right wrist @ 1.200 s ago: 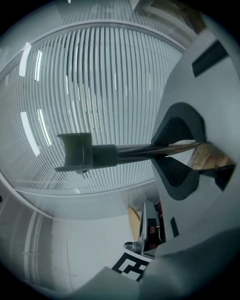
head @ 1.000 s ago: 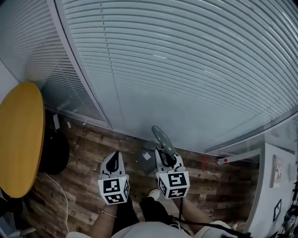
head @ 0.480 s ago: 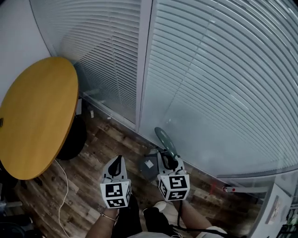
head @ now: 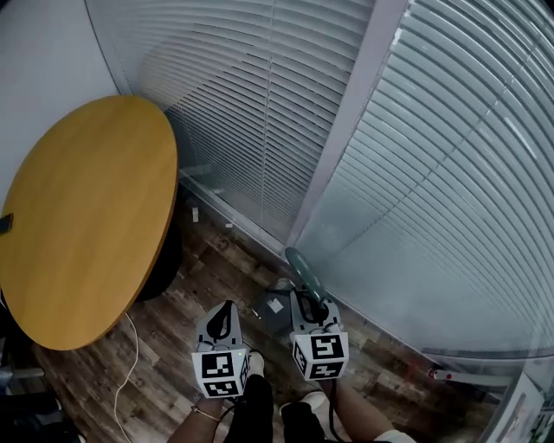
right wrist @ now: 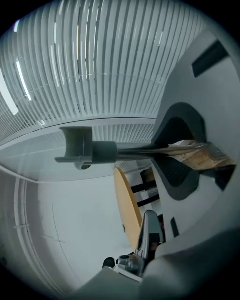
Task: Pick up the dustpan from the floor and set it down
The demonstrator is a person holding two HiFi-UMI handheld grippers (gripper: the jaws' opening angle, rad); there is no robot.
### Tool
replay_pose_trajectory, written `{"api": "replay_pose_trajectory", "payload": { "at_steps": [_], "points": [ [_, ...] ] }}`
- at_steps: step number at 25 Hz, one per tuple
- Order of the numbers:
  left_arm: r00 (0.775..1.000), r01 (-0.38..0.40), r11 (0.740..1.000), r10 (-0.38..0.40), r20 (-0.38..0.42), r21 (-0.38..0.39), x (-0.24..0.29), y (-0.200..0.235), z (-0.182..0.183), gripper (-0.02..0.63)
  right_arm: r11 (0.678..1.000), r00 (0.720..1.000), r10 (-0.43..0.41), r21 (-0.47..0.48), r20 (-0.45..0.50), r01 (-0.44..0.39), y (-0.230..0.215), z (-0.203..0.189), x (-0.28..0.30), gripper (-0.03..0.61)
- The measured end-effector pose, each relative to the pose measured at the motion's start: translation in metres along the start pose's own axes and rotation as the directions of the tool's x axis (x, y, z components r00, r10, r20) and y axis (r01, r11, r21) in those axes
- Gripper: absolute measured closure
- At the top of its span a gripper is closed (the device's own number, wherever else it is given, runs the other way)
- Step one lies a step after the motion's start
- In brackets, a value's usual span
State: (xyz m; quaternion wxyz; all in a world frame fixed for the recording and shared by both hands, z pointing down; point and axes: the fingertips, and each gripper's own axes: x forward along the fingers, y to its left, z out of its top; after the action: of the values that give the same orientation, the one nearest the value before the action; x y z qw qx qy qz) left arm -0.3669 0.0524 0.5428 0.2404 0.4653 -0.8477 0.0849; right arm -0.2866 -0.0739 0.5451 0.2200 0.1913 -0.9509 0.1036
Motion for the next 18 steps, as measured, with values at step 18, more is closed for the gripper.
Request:
{"api": "replay_pose_trajectory", "payload": {
  "at_steps": [18],
  "points": [
    [0.999,-0.008,1.0,0.007,-0.036,-0.026,0.097,0.046,-0.033,0.597,0.991,0.998,0.058,-0.117,-0.035,-0.062,0.002,-0.028,0.122,0.479]
  ]
}}
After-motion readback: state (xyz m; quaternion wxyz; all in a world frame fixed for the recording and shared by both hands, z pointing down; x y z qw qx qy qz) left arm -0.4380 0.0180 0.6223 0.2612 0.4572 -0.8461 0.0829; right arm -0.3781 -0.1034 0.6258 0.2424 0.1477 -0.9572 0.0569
